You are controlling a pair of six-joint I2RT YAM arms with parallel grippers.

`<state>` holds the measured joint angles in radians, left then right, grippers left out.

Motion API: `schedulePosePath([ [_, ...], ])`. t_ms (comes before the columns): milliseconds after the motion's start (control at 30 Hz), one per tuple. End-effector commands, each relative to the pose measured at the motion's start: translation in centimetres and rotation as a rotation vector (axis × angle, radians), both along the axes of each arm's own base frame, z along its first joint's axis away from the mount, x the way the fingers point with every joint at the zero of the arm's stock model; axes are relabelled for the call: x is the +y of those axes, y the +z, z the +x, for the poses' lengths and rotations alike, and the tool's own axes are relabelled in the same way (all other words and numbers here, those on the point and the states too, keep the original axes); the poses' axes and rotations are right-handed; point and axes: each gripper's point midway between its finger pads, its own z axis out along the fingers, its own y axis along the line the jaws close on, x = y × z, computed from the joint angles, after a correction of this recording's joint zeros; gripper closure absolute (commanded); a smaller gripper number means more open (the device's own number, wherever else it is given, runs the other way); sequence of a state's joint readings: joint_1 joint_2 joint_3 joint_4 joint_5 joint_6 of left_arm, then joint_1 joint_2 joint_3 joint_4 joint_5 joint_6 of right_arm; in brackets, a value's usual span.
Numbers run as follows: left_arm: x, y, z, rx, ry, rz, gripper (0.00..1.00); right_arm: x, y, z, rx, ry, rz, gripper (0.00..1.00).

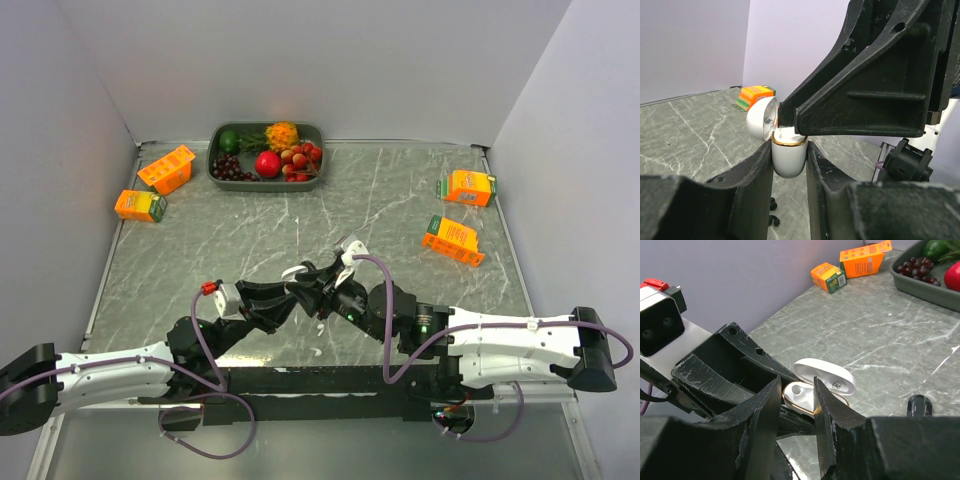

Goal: Insert the wireless bluetooth earbuds into the charging case
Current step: Place the earbud in the charging case, then pick up the earbud from the center of the board.

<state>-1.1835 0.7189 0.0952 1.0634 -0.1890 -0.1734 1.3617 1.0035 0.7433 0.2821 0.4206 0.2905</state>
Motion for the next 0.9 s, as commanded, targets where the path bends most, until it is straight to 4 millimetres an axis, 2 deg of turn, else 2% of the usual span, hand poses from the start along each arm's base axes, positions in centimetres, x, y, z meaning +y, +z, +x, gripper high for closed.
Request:
schedulePosePath([
  [0,0.9,2.5,0.0,-0.024,0.017,-0.095,0.99,-0.4,2.0,0.3,-0.011,-0.028,0.025,0.59],
  [167,1.7,1.7,1.1,0.007,0.087,-0.087,0.99,-1.8,3.9,1.1,-0.054,-0.082,0.047,0.57],
  [267,2.5,1.0,1.8,0.036,0.137,-0.093,0.99,-3.3,5.7,1.3,-0.088,-0.111,0.059,0.52],
  [300,2.9,0.8,2.3,0.054,0.167,-0.098,0.99,-4.1,6.4,1.3,-0.097,-0.120,0.069,0.48],
  [333,3.1,0.4,2.5,0.064,0.180,-0.091,0.99,-4.6,6.3,1.4,-0.101,-0.127,0.040,0.46],
  [400,3.6,0.1,2.8,0.082,0.208,-0.095,0.99,-6.1,6.2,1.6,-0.088,-0.159,0.019,0.32],
  [500,4.6,-0.6,3.4,0.118,0.256,-0.090,0.99,-7.9,3.4,1.9,-0.041,-0.199,-0.079,0.25],
  [567,5.0,-0.7,3.5,0.130,0.270,-0.087,0.99,-8.5,0.0,1.6,0.052,-0.190,-0.160,0.24],
  [633,5.6,-0.1,3.4,0.133,0.273,-0.107,0.99,-8.8,-3.1,1.6,0.163,-0.203,-0.195,0.28],
  [667,5.5,-0.8,3.5,0.146,0.279,-0.075,0.99,-9.1,-4.7,1.4,0.203,-0.204,-0.236,0.31],
  [700,5.6,-0.7,3.5,0.150,0.281,-0.074,0.99,-8.9,-6.3,1.2,0.250,-0.189,-0.260,0.38],
  [733,5.9,-0.2,3.3,0.153,0.278,-0.091,0.99,-8.9,-8.4,0.9,0.301,-0.181,-0.285,0.41],
  [800,5.9,-0.6,3.3,0.170,0.277,-0.072,0.99,-7.7,-11.6,-0.2,0.368,-0.094,-0.364,0.48],
  [867,6.1,-0.8,3.2,0.186,0.274,-0.061,0.99,-7.4,-13.8,-0.6,0.433,-0.091,-0.430,0.51],
])
